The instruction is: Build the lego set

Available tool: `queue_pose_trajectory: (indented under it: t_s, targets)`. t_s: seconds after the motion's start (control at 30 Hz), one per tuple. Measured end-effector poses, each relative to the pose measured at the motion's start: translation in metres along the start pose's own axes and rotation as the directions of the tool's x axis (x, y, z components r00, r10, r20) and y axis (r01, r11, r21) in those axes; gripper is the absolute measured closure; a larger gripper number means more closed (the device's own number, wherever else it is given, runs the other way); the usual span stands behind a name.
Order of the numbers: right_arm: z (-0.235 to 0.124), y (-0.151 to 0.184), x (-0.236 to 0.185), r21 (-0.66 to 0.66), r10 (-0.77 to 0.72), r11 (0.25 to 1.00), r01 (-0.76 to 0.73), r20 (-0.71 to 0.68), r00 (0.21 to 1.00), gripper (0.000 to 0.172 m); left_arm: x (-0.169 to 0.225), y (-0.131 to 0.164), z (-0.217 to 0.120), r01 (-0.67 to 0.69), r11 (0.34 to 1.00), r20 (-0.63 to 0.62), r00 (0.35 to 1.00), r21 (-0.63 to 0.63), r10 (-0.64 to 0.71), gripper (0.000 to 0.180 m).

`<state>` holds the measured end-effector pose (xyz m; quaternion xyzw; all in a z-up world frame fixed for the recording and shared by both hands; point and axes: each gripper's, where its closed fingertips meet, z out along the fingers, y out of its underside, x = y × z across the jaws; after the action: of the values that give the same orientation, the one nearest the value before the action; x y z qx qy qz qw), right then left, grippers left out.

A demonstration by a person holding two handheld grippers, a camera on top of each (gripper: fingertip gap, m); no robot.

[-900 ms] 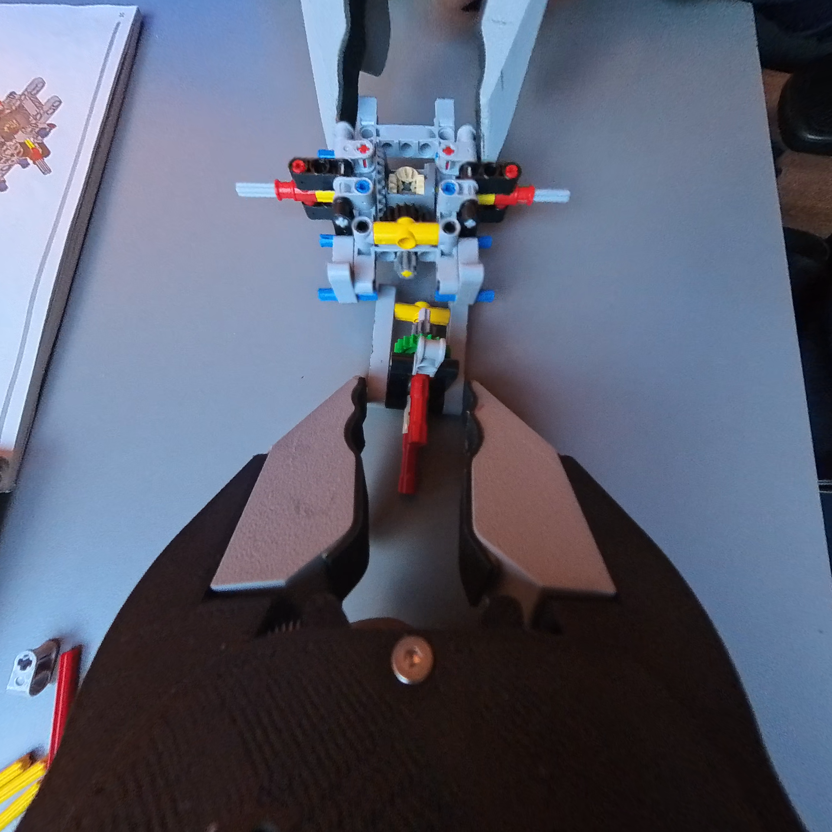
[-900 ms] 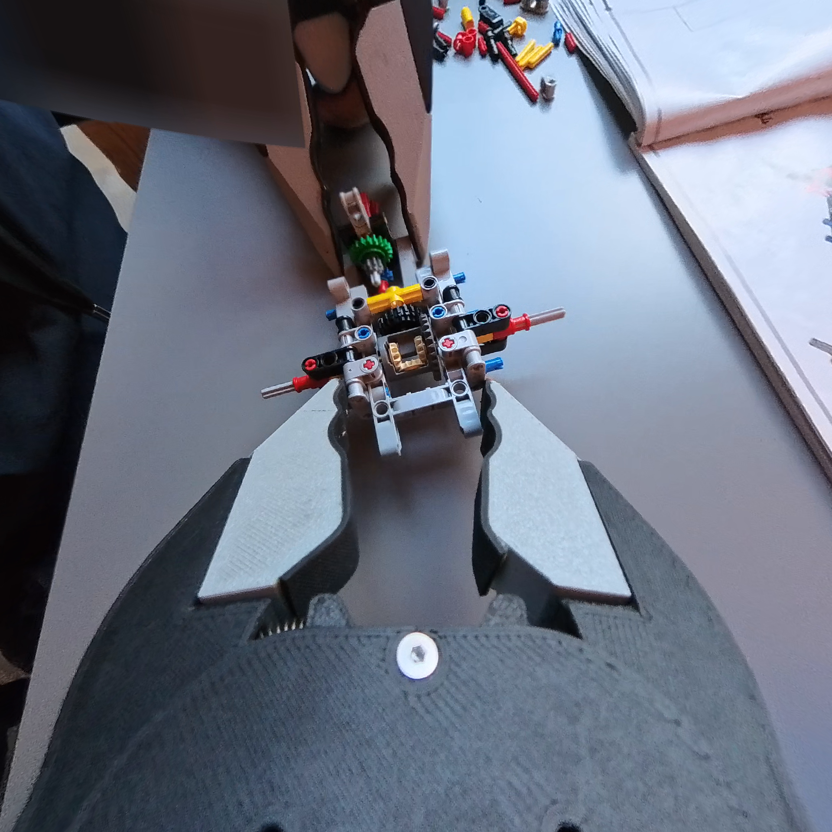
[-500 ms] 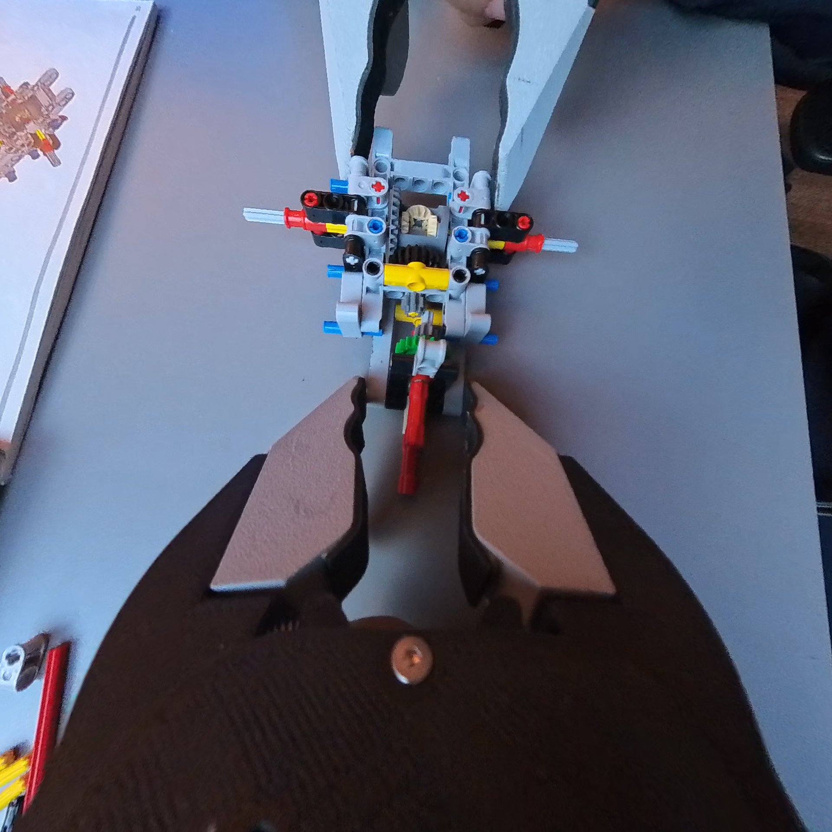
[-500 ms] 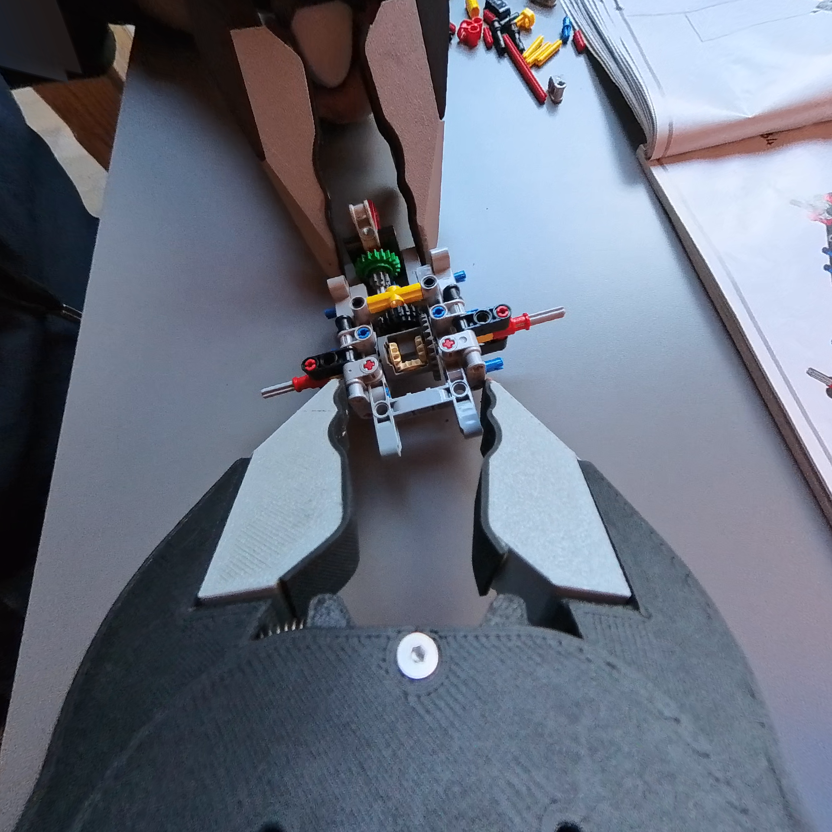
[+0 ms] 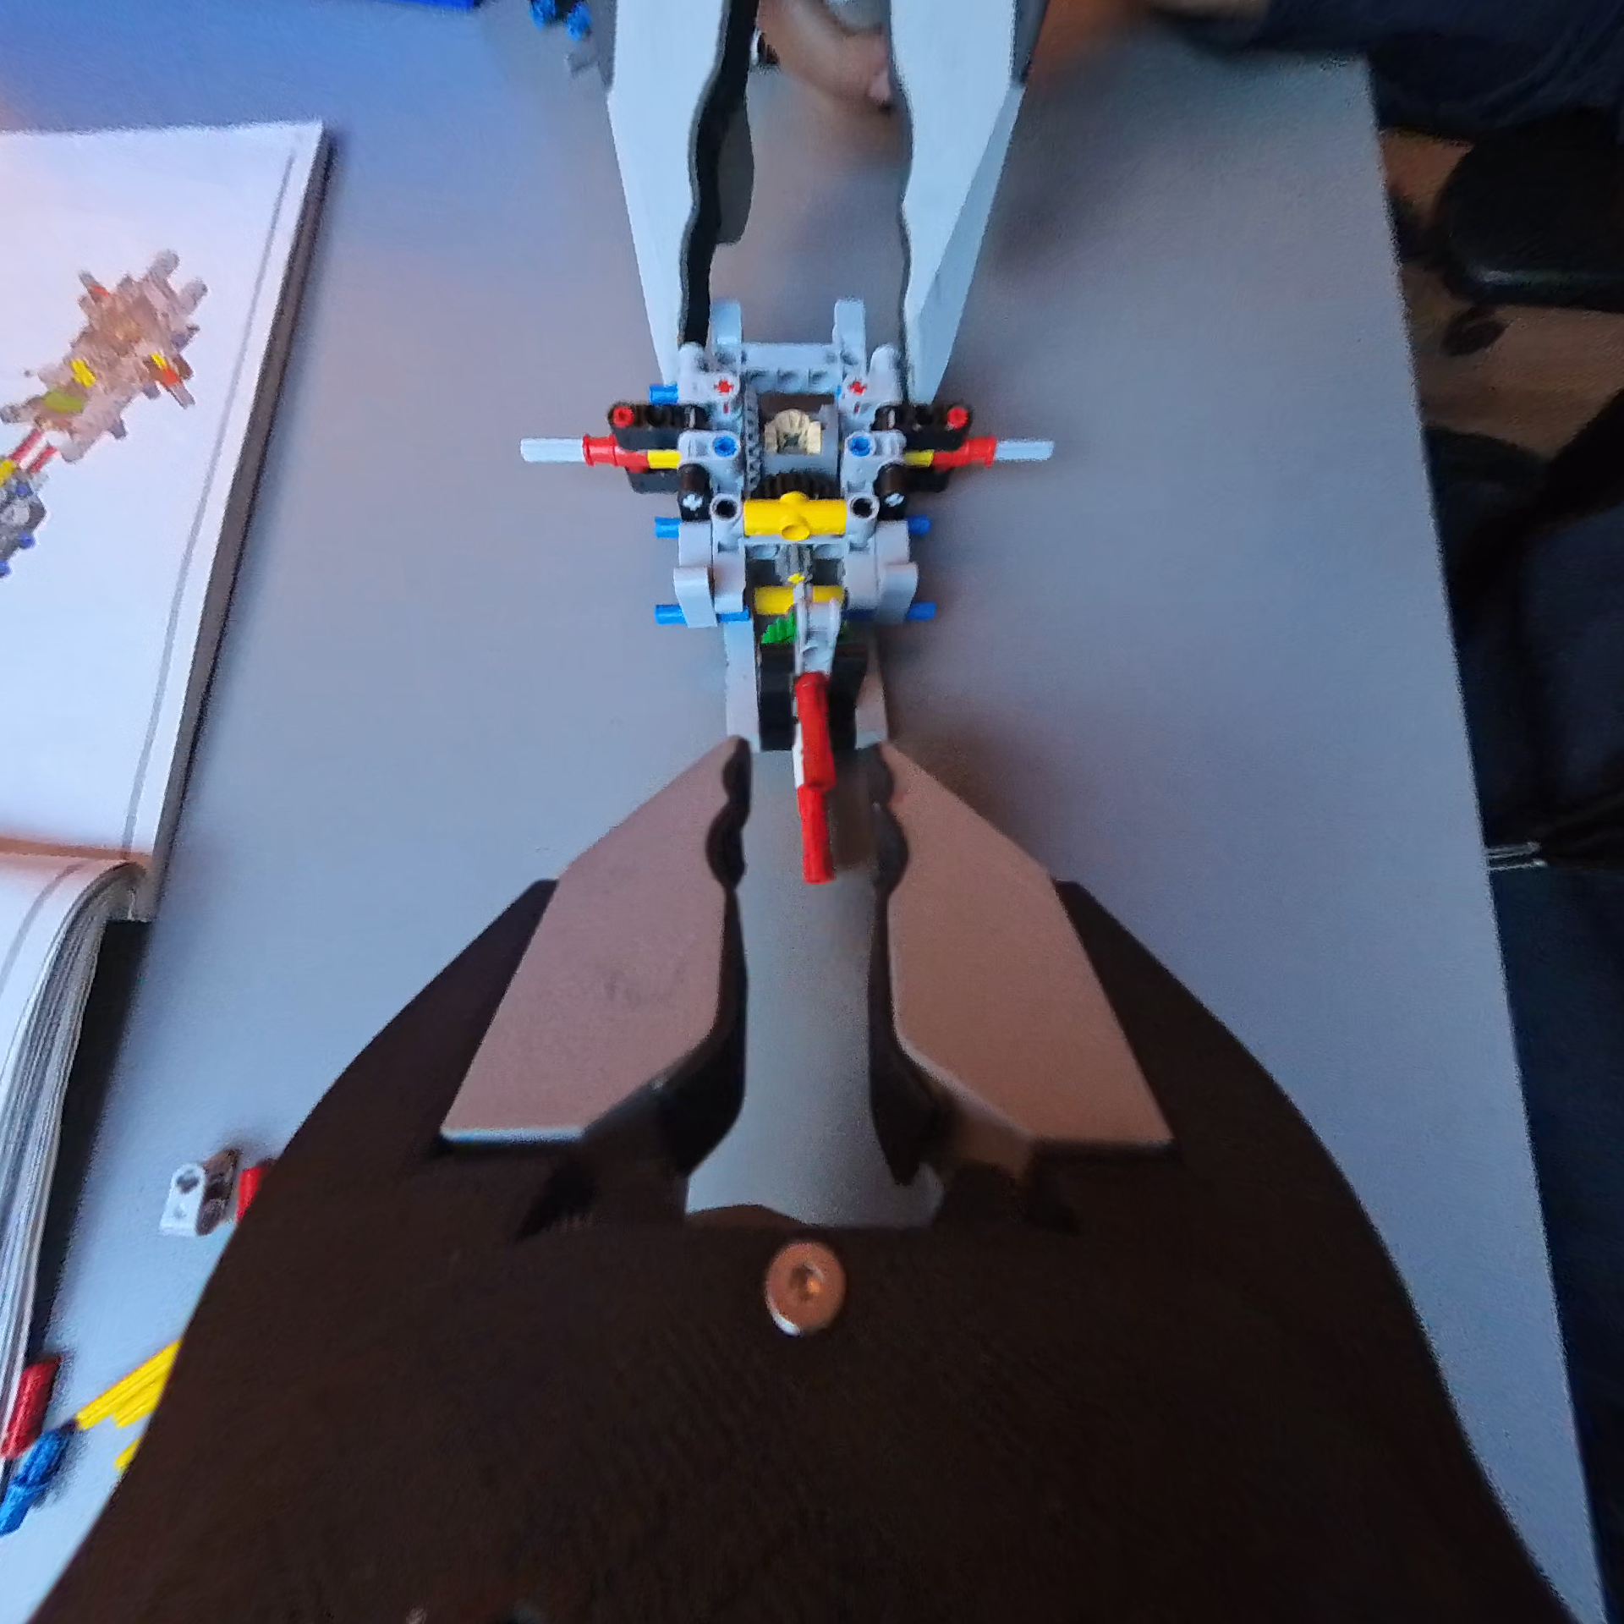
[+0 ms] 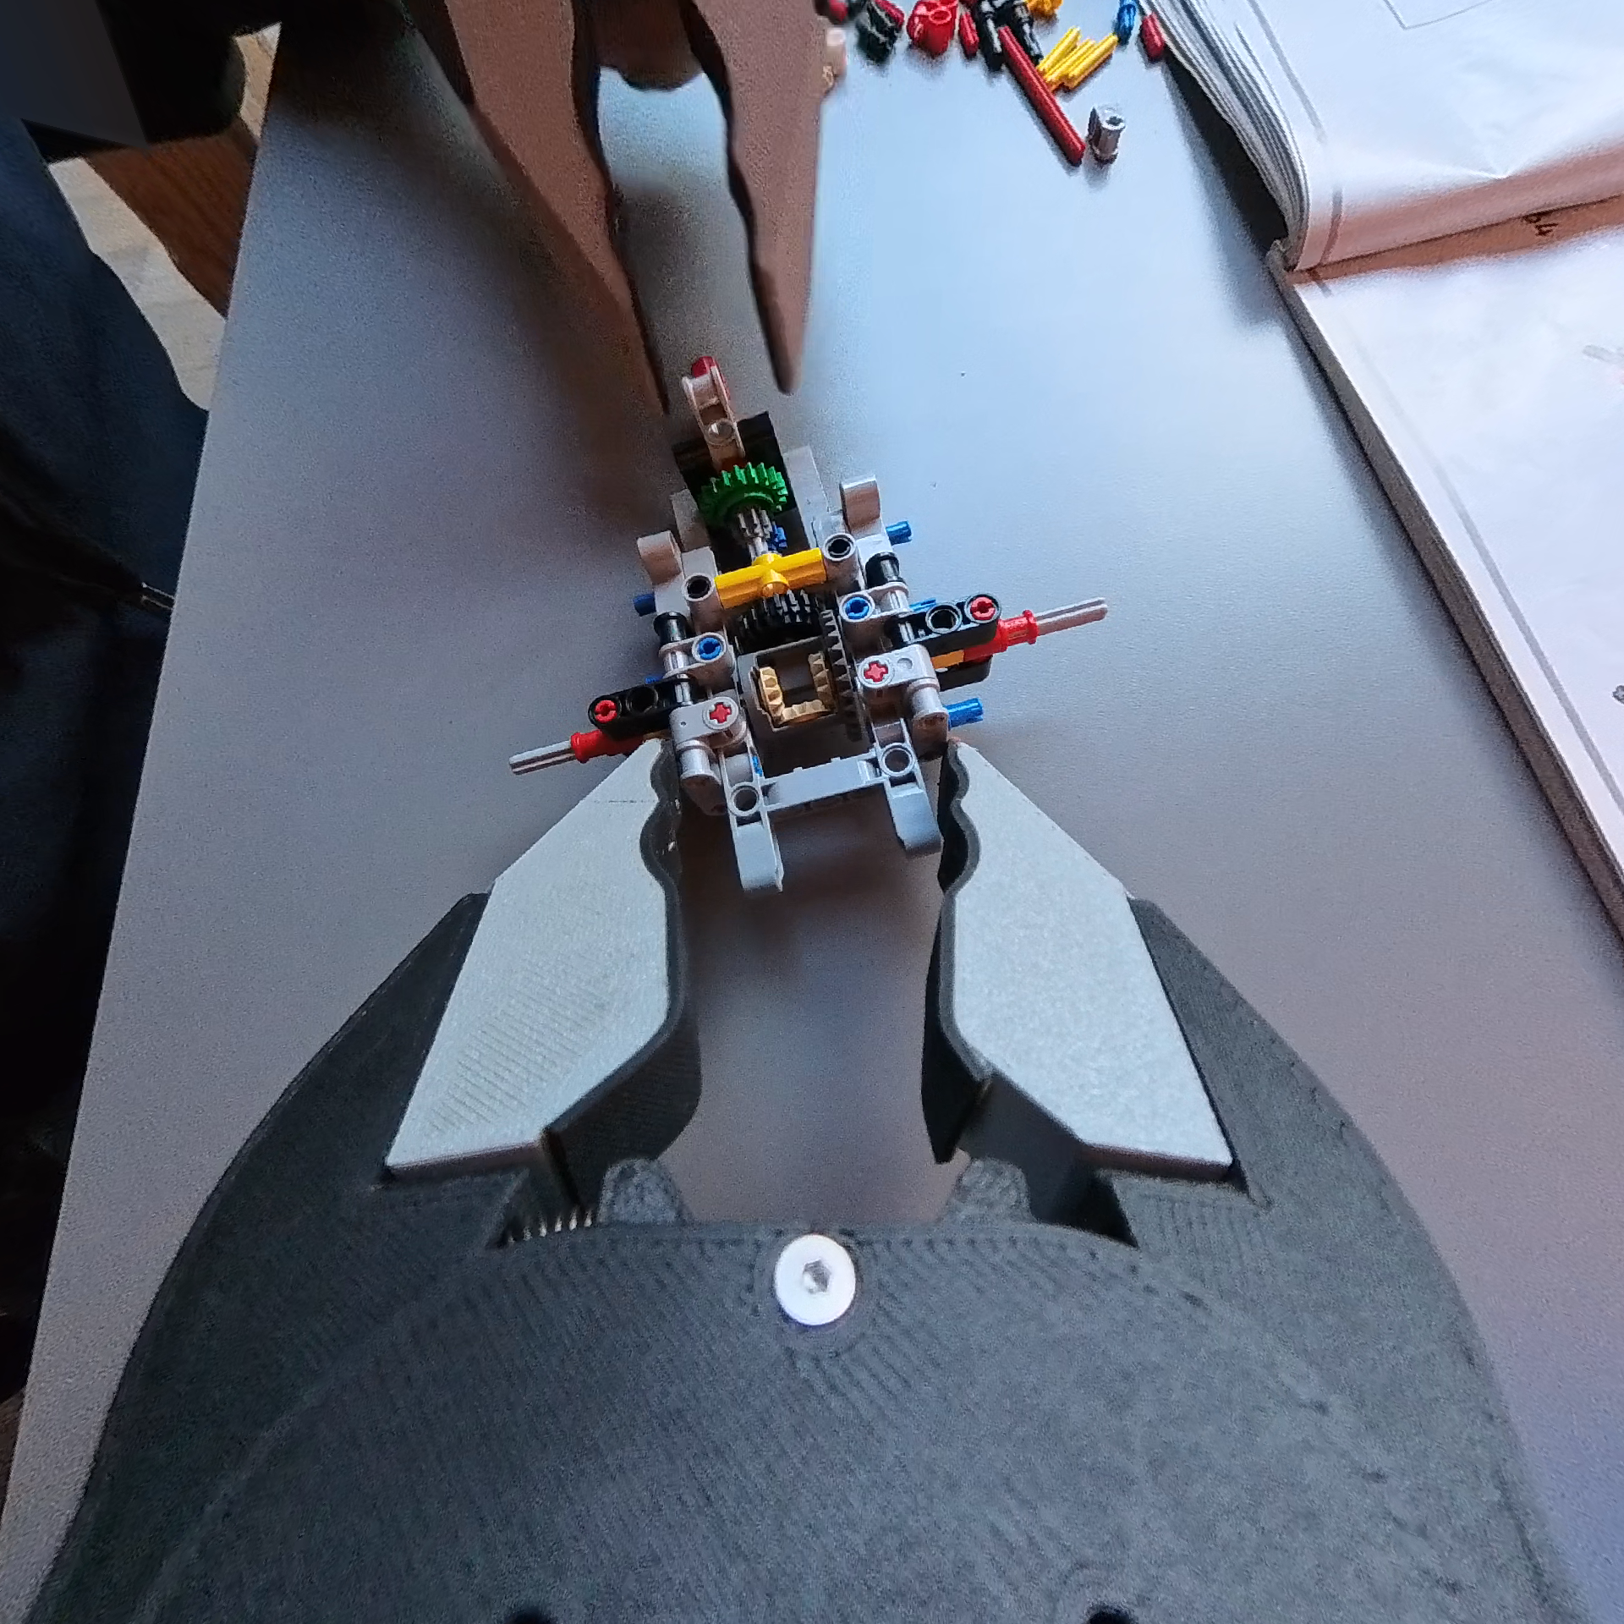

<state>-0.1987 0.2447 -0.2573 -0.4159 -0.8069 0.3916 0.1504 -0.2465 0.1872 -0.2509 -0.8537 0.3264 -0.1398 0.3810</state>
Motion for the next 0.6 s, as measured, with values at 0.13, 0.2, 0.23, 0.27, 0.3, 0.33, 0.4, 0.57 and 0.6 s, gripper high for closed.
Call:
queue_pose_trajectory:
  t_s: [0.13,0.2,0.23,0.27,0.3,0.33,0.4,0.57,0.6]
  targets:
    - [0.0,0.0,0.0,0.0,0.002,1.0,-0.002,0.006,1.0,0.115,0.004,-0.006,0.001,0.049,0.998,-0.046,0.998,0.035,-0.047,0.166]
    - [0.0,0.001,0.0,-0.001,0.002,1.0,-0.002,0.006,1.0,0.115,0.004,-0.001,0.007,0.058,0.998,-0.047,0.997,0.0,-0.058,0.164]
    - [0.0,0.001,0.0,-0.001,0.003,1.0,-0.003,0.007,1.0,0.115,0.003,0.001,0.009,0.054,0.998,-0.042,0.998,-0.011,-0.055,0.165]
    - [0.001,0.001,0.0,-0.001,0.003,1.0,-0.003,0.006,1.0,0.115,0.004,0.002,0.011,0.048,0.999,-0.04,0.998,-0.014,-0.049,0.168]
    - [0.001,0.001,0.0,-0.001,0.003,1.0,-0.003,0.006,1.0,0.115,0.005,0.002,0.012,0.042,0.999,-0.045,0.998,-0.012,-0.043,0.174]
    - [0.001,0.001,0.0,-0.002,0.003,1.0,-0.003,0.005,1.0,0.115,0.006,0.001,0.012,0.037,0.999,-0.043,0.998,-0.011,-0.037,0.176]
    - [0.001,0.001,0.0,-0.003,0.005,1.0,-0.005,0.005,1.0,0.115,0.004,0.001,0.013,0.028,1.0,-0.025,0.999,-0.013,-0.028,0.177]
    - [0.001,0.002,0.0,-0.002,0.01,1.0,-0.01,0.016,1.0,0.115,0.001,0.006,0.015,0.033,0.999,-0.02,0.999,-0.026,-0.034,0.177]
    - [0.001,0.002,-0.001,-0.001,0.011,1.0,-0.011,0.019,1.0,0.115,0.001,0.005,0.016,0.042,0.999,-0.026,0.999,-0.021,-0.043,0.177]
